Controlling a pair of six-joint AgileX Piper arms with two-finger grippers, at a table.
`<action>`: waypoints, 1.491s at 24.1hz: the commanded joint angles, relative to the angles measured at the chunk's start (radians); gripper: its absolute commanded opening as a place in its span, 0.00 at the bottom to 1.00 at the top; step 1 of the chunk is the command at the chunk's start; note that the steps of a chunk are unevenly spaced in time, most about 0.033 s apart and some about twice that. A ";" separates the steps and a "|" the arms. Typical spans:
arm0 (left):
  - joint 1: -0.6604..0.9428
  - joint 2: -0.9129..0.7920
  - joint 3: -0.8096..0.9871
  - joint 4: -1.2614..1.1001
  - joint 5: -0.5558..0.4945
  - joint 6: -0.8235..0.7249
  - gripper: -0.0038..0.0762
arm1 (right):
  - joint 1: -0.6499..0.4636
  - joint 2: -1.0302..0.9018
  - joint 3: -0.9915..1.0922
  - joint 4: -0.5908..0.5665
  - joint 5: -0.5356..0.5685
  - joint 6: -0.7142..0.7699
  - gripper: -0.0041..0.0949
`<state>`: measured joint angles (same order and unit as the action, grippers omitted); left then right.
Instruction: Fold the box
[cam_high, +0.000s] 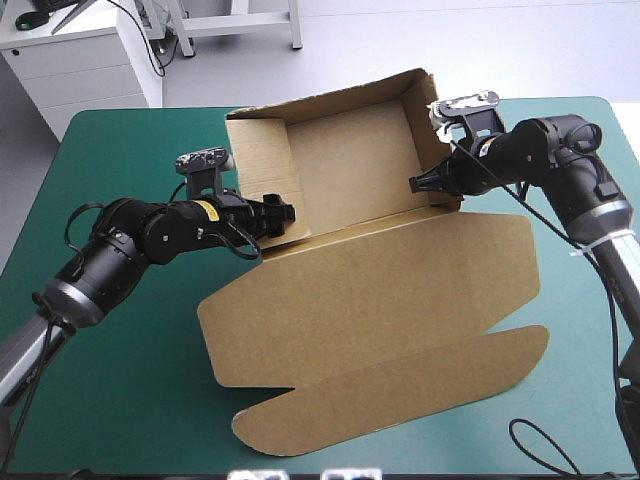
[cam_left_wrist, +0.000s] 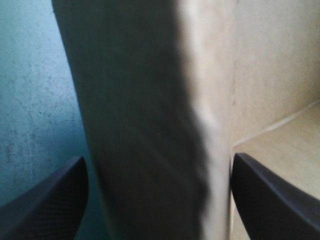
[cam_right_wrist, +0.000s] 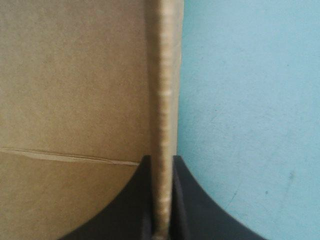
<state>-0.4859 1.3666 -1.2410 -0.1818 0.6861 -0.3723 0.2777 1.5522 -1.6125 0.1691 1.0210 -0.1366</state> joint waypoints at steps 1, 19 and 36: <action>-0.009 -0.019 -0.034 0.025 -0.085 -0.034 0.75 | 0.037 -0.041 -0.031 -0.014 -0.067 0.048 0.04; -0.009 -0.019 -0.124 0.030 -0.058 -0.027 0.75 | 0.077 -0.041 -0.031 -0.138 -0.074 0.123 0.04; -0.009 0.092 -0.216 0.213 0.176 -0.014 0.04 | 0.077 -0.041 -0.039 -0.161 -0.026 0.220 0.04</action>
<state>-0.4831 1.4781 -1.3964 0.0216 0.8511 -0.4085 0.3535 1.5513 -1.6125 0.0164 1.0531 0.0638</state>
